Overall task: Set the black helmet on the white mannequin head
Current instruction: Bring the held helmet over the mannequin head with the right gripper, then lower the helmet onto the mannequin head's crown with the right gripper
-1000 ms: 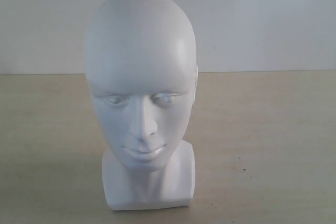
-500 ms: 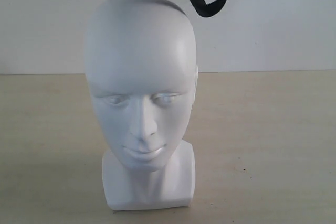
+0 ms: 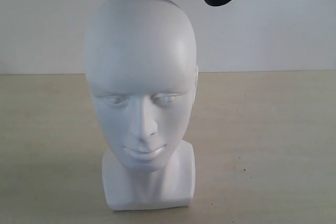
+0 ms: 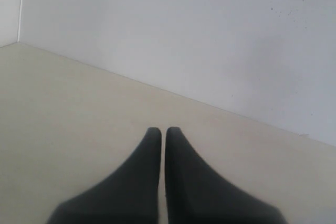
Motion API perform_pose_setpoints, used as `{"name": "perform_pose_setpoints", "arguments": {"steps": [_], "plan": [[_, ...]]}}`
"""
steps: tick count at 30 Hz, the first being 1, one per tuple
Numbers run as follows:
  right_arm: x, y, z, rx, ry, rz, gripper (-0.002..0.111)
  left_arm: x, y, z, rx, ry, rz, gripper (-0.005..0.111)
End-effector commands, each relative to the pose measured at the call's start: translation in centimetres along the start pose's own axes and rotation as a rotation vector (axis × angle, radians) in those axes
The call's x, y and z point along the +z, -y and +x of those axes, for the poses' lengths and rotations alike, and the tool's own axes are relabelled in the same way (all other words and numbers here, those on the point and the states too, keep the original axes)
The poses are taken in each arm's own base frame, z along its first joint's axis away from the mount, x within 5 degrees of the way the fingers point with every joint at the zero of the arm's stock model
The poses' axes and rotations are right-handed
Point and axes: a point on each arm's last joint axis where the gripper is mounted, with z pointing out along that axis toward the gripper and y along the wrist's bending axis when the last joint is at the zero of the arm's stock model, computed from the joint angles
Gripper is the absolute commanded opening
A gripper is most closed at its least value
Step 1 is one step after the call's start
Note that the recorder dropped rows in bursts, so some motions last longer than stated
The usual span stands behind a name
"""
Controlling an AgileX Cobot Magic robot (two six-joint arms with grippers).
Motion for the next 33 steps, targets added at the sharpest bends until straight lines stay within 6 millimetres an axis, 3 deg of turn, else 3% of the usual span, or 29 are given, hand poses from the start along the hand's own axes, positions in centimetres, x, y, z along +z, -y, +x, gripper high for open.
{"name": "perform_pose_setpoints", "arguments": {"steps": [1, 5, 8, 14, 23, 29, 33], "plan": [[0.4, -1.5, 0.3, 0.012, 0.055, -0.088, 0.0, 0.0, 0.0, 0.0, 0.004, 0.004, -0.001, 0.004], [1.8, -0.2, 0.6, 0.038, 0.024, -0.084, 0.0, 0.0, 0.0, 0.0, 0.004, 0.004, -0.001, 0.004], [4.1, 1.3, 1.5, 0.03, -0.031, -0.088, 0.0, 0.0, 0.0, 0.0, 0.004, 0.004, -0.001, 0.004], [7.2, 0.9, 2.0, -0.002, -0.101, -0.157, 0.0, 0.0, 0.0, 0.0, 0.004, 0.004, -0.001, 0.004], [8.5, 6.1, 1.6, 0.068, -0.154, -0.073, 0.0, 0.0, 0.0, 0.0, 0.004, 0.004, -0.001, 0.004], [8.2, 7.6, 1.1, 0.156, -0.128, -0.028, 0.0, 0.0, 0.0, 0.0, 0.004, 0.004, -0.001, 0.004], [7.1, 8.5, 0.4, 0.158, -0.142, 0.106, 0.0, 0.0, 0.0, 0.0, 0.004, 0.004, -0.001, 0.004]]}}
